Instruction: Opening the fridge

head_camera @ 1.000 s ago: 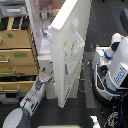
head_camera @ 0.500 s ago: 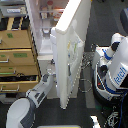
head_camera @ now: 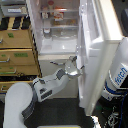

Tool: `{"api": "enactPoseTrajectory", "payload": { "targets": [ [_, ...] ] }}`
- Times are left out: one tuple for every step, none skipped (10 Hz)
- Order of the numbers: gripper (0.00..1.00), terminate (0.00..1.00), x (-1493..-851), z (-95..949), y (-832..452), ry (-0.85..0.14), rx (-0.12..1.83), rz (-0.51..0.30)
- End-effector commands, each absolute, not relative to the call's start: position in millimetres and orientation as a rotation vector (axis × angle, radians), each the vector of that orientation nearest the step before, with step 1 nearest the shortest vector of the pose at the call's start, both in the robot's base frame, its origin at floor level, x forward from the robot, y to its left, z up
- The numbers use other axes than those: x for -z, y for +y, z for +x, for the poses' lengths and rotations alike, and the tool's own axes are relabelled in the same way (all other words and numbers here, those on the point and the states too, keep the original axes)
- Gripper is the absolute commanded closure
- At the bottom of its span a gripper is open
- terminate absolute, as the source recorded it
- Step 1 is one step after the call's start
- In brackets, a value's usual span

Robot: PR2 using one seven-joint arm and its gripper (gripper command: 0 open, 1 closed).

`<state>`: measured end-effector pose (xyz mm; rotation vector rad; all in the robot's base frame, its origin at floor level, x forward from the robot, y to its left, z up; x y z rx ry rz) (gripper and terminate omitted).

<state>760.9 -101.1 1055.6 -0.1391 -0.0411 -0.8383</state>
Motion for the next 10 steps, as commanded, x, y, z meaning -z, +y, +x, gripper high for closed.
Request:
{"api": "enactPoseTrajectory", "payload": {
  "targets": [
    [0.0,0.0,-1323.4,252.0,-677.9,-0.023,1.487,-0.061],
    [0.0,0.0,-1306.9,281.1,-646.7,-0.031,1.483,-0.067],
    [0.0,0.0,-1292.0,310.2,-605.5,-0.036,1.483,-0.085],
    [0.0,0.0,-1262.0,369.3,-505.3,-0.049,1.44,-0.127],
    [0.0,0.0,-1249.4,392.0,-460.9,-0.043,1.4,-0.145],
    [0.0,0.0,-1229.6,420.6,-393.8,-0.04,1.331,-0.164],
    [0.0,0.0,-1206.5,445.1,-317.2,-0.056,1.256,-0.164],
    [0.0,0.0,-1183.7,463.3,-241.7,-0.048,1.181,-0.173],
    [0.0,0.0,-1161.0,477.8,-153.9,-0.055,1.087,-0.158],
    [0.0,0.0,-1146.7,484.1,-106.2,-0.044,1.026,-0.145]
  ]
}}
